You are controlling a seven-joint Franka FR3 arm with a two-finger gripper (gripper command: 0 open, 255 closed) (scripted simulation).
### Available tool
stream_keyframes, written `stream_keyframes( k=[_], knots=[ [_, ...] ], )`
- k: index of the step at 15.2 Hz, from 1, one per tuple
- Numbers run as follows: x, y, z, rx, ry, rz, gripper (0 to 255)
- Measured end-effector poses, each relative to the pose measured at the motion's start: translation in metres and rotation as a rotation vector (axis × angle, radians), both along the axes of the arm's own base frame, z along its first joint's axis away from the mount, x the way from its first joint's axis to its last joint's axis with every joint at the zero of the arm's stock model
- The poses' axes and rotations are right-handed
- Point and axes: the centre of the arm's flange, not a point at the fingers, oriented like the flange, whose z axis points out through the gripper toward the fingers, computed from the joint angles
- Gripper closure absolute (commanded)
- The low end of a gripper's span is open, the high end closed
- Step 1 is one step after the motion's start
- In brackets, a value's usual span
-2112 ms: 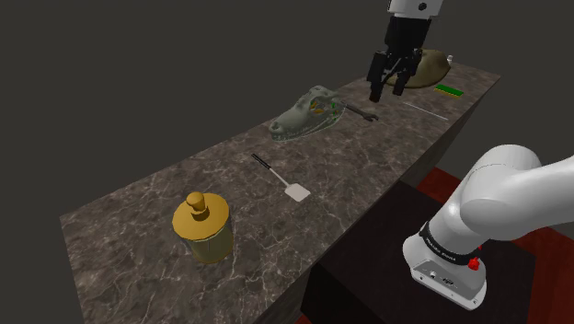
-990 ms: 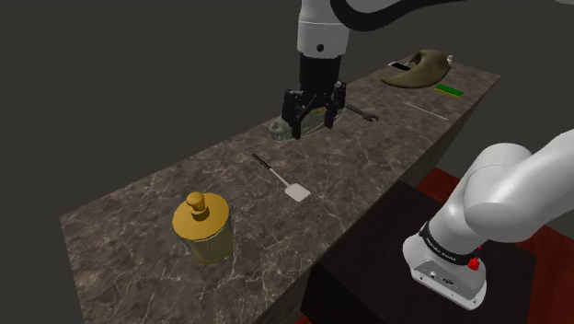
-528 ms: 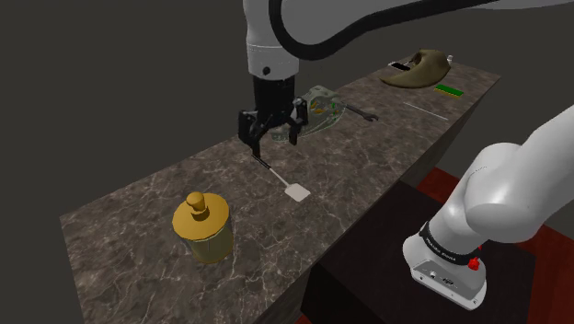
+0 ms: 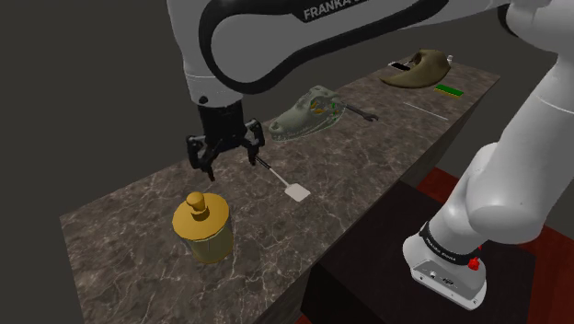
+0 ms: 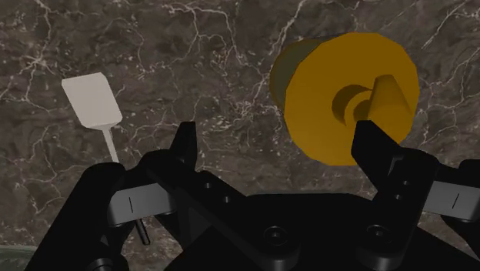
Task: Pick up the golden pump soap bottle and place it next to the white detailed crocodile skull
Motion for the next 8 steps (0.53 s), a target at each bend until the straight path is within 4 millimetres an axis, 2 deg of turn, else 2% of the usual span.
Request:
stream_keyframes(
  k=[6, 8],
  knots=[
    [0.036, 0.067, -0.027, -0.014, 0.005, -0.013, 0],
    [0.039, 0.082, -0.034, -0.017, 0.006, -0.016, 0]
  ],
)
